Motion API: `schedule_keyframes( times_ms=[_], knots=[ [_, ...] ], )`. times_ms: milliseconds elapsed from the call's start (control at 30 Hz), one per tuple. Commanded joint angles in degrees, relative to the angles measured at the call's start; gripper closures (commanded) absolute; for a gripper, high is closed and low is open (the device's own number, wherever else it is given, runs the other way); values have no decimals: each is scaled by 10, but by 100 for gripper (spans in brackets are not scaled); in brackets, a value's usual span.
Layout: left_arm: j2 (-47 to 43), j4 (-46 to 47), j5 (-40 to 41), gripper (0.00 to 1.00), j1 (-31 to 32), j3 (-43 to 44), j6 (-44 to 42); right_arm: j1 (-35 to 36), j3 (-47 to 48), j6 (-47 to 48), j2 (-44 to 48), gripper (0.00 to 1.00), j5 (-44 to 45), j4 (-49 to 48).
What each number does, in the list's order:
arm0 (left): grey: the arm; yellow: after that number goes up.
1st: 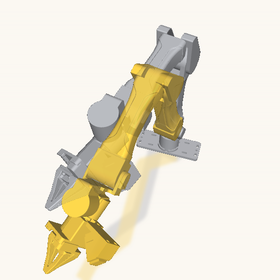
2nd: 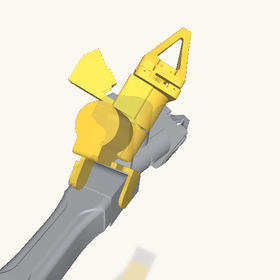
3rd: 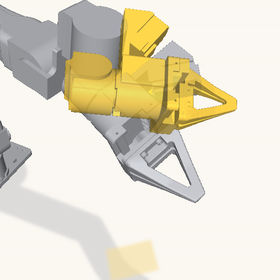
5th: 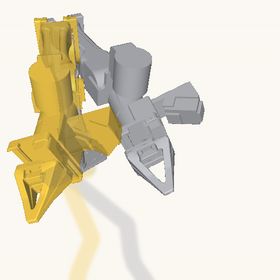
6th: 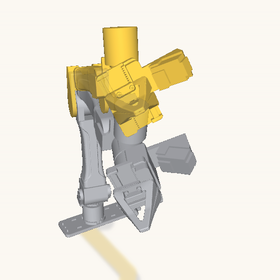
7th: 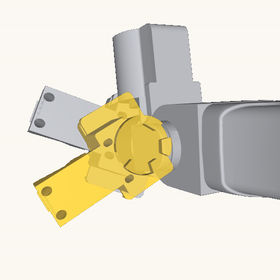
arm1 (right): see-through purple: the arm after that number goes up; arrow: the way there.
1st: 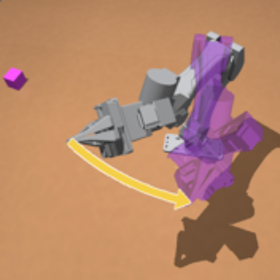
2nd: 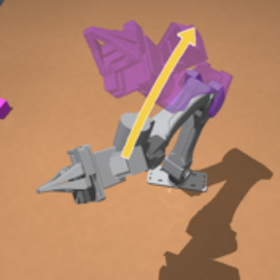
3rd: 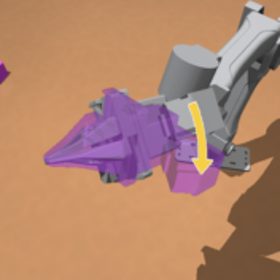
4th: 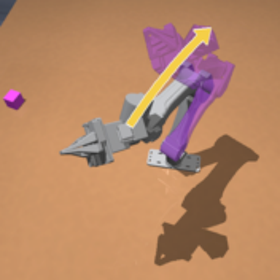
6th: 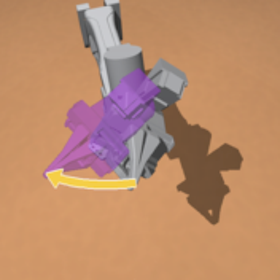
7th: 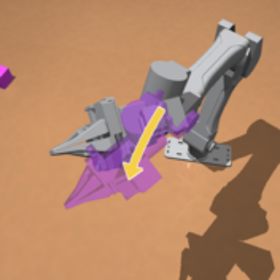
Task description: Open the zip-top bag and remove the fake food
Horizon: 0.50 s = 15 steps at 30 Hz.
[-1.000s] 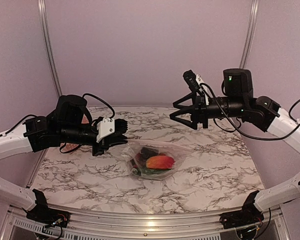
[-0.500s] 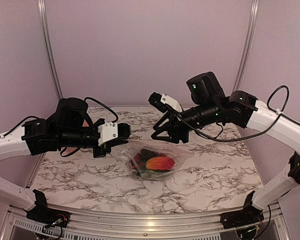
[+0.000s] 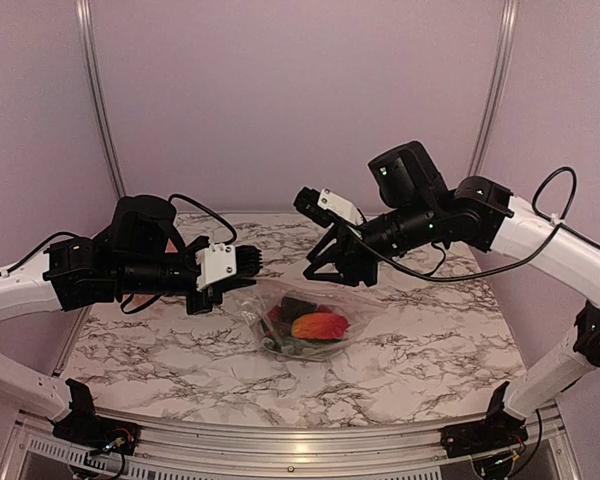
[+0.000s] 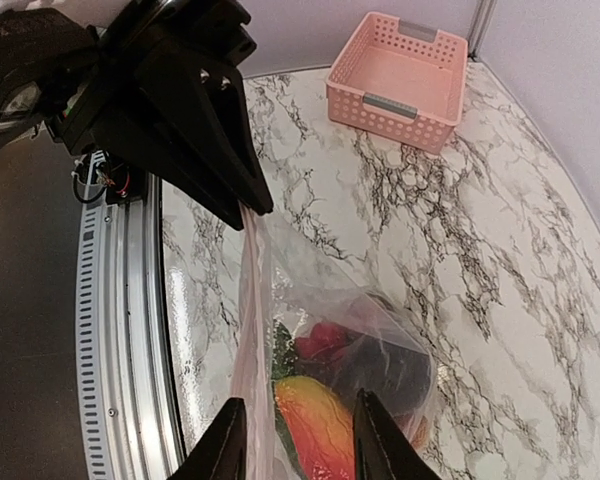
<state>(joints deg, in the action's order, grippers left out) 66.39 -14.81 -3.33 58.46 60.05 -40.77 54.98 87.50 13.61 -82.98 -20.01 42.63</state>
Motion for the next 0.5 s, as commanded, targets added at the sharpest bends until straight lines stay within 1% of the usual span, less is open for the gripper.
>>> schedule_keyframes(
  times_ms=[0,200,367,467],
  knots=[
    [-1,12,7,100,3,9,-1,9,27,7,-14,66,-2,21],
    [-3,14,5,100,3,10,0,25,43,12,-31,67,11,35],
    [-7,14,4,100,3,8,1,26,44,5,-35,76,47,34],
    [-8,14,5,100,3,7,1,26,47,2,-40,79,65,39]
  ],
)
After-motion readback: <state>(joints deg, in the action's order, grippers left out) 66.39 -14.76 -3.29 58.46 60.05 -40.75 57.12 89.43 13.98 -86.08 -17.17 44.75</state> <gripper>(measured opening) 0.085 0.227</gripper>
